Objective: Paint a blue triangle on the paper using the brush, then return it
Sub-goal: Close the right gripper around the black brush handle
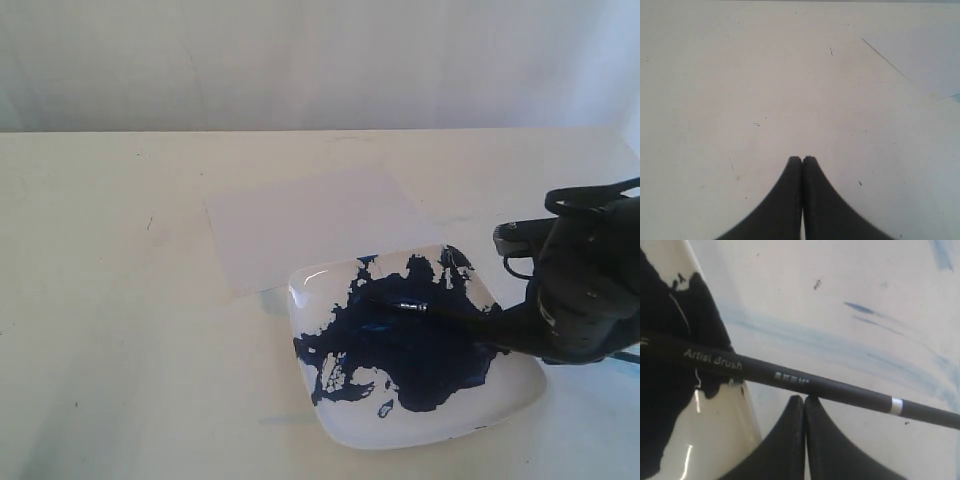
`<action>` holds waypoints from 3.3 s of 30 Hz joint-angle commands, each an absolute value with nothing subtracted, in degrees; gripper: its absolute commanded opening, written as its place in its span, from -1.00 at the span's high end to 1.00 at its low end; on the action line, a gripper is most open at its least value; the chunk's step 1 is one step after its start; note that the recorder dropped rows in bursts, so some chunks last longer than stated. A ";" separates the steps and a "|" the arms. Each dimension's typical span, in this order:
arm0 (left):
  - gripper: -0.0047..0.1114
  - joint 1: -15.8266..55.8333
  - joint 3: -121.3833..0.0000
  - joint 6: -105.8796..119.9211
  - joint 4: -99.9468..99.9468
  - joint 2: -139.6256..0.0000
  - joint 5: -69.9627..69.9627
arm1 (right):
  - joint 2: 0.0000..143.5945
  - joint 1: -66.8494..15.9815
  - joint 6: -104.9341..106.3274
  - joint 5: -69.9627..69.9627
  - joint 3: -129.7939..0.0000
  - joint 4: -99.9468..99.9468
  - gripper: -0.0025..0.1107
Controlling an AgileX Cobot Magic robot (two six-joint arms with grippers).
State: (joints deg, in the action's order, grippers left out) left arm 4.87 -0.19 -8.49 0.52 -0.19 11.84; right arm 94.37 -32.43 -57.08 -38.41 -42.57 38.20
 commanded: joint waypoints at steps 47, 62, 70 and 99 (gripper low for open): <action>0.92 5.31 0.00 -8.88 0.47 0.00 11.57 | 77.69 -24.94 -120.49 -20.19 -33.59 37.80 0.36; 0.92 5.31 0.00 -8.88 0.47 0.00 11.57 | 82.96 -22.35 -120.49 -12.70 -33.84 31.57 0.30; 0.92 5.31 0.00 -8.88 0.47 0.00 11.57 | 87.85 -19.38 -120.49 -8.03 -33.93 28.25 0.30; 0.92 5.31 0.00 -8.88 0.47 0.00 11.57 | 96.20 -18.09 -120.49 -5.06 -37.51 28.01 0.66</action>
State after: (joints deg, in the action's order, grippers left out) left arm 4.87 -0.19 -8.49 0.52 -0.19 11.83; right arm 96.20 -18.39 -120.44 -5.27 -37.14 28.10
